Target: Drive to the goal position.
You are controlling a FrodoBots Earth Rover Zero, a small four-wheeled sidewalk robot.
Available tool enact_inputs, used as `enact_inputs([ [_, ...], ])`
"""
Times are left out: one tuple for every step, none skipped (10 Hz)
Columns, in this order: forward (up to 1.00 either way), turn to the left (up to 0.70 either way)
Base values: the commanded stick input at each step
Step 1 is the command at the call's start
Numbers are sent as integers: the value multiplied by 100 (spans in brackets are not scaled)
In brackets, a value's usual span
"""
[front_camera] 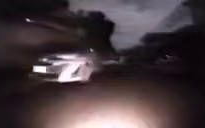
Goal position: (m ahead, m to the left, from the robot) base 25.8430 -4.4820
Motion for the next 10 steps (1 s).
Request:
enact_inputs([
  [100,-13],
  [100,0],
  [100,0],
  [100,0],
  [100,-6],
  [100,-27],
  [100,-27],
  [100,-10],
  [100,0],
  [100,0],
])
